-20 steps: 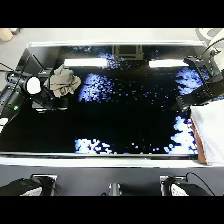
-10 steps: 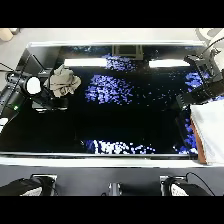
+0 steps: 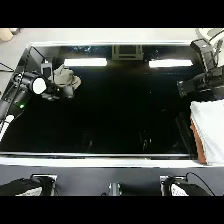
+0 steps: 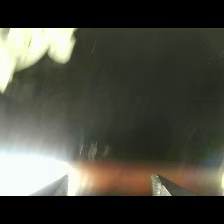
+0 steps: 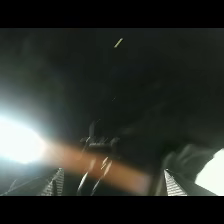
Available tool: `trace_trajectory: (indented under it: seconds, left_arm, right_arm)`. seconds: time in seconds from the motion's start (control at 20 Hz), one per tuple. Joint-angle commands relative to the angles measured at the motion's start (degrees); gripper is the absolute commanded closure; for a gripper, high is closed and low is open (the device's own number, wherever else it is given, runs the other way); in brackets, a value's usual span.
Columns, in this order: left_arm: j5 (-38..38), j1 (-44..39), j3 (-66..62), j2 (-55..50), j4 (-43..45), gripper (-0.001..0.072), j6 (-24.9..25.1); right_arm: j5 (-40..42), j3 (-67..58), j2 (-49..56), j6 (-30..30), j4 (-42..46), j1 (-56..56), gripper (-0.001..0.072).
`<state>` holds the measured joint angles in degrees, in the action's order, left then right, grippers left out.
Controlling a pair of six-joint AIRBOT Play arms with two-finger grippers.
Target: Fold the shirts.
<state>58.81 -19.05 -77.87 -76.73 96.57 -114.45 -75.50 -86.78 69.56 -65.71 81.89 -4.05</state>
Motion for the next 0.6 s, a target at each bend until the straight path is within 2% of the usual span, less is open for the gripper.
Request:
trace_trajectory:
  seconds: [0.0, 0.05, 0.1, 0.15, 0.25, 0.3, 0.35, 0.4, 0.45, 0.55]
  left_arm:
    - [-24.6, 1.0, -0.3, -3.1, 1.6, 0.0212, 0.0]
    - [-28.7, 2.6, -1.8, -5.7, 1.6, 0.0201, 0.0]
    - [-28.7, 5.1, -5.2, -9.4, 1.3, 0.0189, 0.0]
    - [-23.2, 8.7, -11.2, -14.1, -0.8, 0.0171, 0.0]
    - [-7.2, 16.0, -23.5, -23.9, -8.7, 0.0135, -0.1]
    - [-0.4, 19.7, -28.5, -28.6, -14.0, 0.0095, -1.1]
    - [3.5, 22.7, -31.6, -32.2, -19.2, 0.0085, -3.7]
    - [4.2, 25.2, -33.0, -35.0, -25.2, 0.0019, -4.3]
    - [3.0, 26.8, -32.9, -36.8, -29.3, 0.0015, -4.3]
    - [0.7, 27.8, -32.9, -39.3, -30.3, 0.0016, -4.3]
  right_arm:
    - [9.6, 0.0, 0.0, 0.9, 2.8, 0.0, 0.0036]
    - [11.2, 0.0, 0.1, 0.9, 2.8, 0.0, 0.0036]
    - [11.9, 0.0, 0.5, 0.9, 2.8, 0.0, 0.0036]
    - [12.0, 0.0, 1.1, 0.9, 2.4, 0.0, 0.0036]
    - [10.1, 0.0, 2.7, 0.9, 2.1, 0.0, 0.0036]
    - [8.7, 0.0, 3.6, 0.9, 2.1, 0.0, 0.0038]
    - [7.3, 0.0, 4.6, 0.9, 1.9, 0.0, 0.0038]
    - [6.1, 0.0, 5.6, 1.2, 1.5, 0.0, 0.0038]
    - [4.9, 0.0, 6.6, 1.3, 1.1, 0.0, 0.0038]
    - [3.6, 0.0, 7.9, 1.3, 0.4, 0.0, 0.0040]
